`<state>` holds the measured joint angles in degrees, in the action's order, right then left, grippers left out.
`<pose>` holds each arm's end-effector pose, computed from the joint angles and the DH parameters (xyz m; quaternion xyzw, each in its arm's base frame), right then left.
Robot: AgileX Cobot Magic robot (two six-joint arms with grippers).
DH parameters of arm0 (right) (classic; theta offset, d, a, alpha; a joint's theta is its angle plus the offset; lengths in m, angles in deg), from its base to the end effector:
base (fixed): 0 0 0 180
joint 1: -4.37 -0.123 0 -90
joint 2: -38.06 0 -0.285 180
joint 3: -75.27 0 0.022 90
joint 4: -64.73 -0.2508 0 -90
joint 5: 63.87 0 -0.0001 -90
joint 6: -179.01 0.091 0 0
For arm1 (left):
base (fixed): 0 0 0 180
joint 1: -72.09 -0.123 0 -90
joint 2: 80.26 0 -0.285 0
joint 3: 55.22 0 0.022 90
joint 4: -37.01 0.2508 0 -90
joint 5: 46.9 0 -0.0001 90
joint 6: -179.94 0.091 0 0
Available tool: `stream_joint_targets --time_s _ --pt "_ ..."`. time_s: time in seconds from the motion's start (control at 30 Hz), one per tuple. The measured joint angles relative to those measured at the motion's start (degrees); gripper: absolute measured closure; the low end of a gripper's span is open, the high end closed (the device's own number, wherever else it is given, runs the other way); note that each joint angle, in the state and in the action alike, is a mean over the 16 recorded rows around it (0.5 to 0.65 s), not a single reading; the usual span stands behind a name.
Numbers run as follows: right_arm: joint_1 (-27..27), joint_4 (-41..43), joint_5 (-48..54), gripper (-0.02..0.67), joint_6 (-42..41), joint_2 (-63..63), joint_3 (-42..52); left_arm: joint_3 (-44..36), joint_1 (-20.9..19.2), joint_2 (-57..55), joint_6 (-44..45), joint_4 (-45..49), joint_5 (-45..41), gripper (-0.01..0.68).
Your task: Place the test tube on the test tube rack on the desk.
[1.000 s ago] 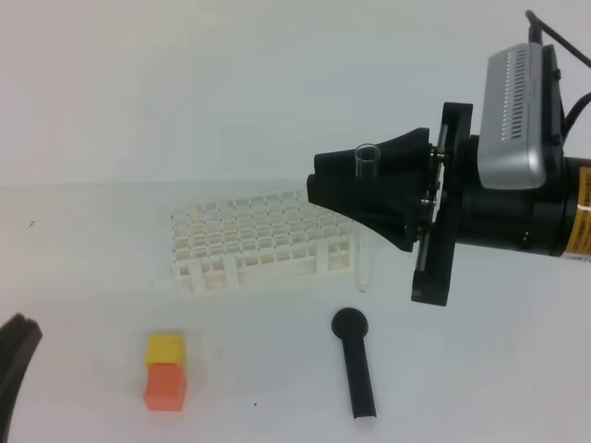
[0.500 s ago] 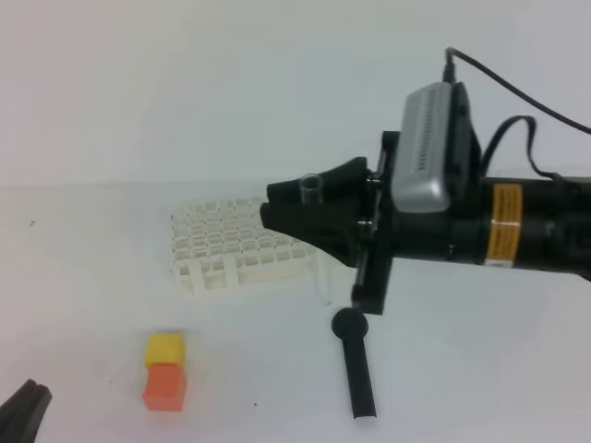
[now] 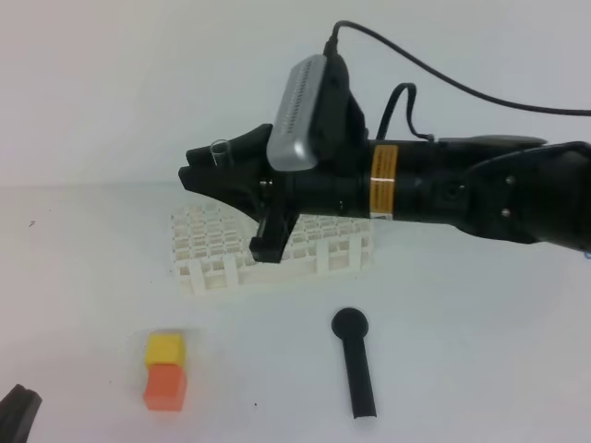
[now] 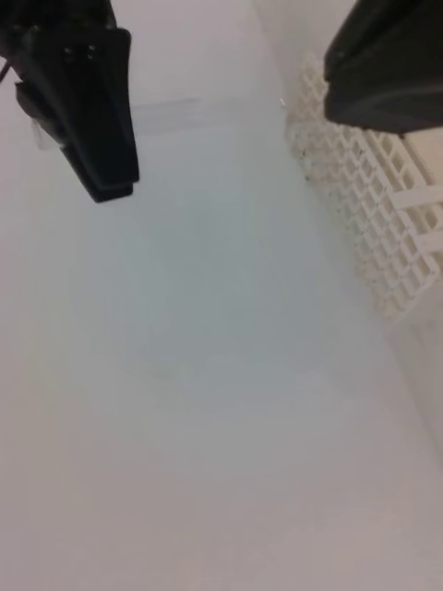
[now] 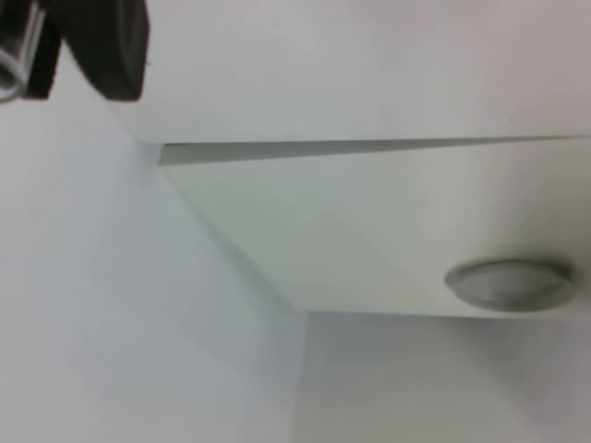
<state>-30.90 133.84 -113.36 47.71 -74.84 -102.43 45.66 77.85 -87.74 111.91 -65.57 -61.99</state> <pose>0.2985 0.2902 0.2958 -0.5060 0.5095 0.4066 0.5648 0.0513 -0.0285 0.2073 0.1793 0.6410 -0.0644 0.7435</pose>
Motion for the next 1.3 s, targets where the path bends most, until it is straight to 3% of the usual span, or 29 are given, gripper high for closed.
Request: stream_joint_targets --time_s 0.5,1.0,1.17,1.3 --pt "-0.5 2.4 6.1 0.537 4.2 -11.3 -13.0 0.0 0.1 1.1 0.1 0.0 0.0 0.673" --pt "-0.5 13.5 8.0 0.537 18.6 -12.7 -16.1 0.0 0.1 1.1 0.3 0.0 0.0 0.673" --pt "-0.5 12.2 7.2 0.537 21.1 -13.0 -16.1 0.0 0.1 1.1 0.3 0.0 0.0 0.673" --pt "-0.6 6.6 5.9 0.537 18.9 -13.7 -16.1 0.0 0.1 1.1 0.3 0.0 0.0 0.673"
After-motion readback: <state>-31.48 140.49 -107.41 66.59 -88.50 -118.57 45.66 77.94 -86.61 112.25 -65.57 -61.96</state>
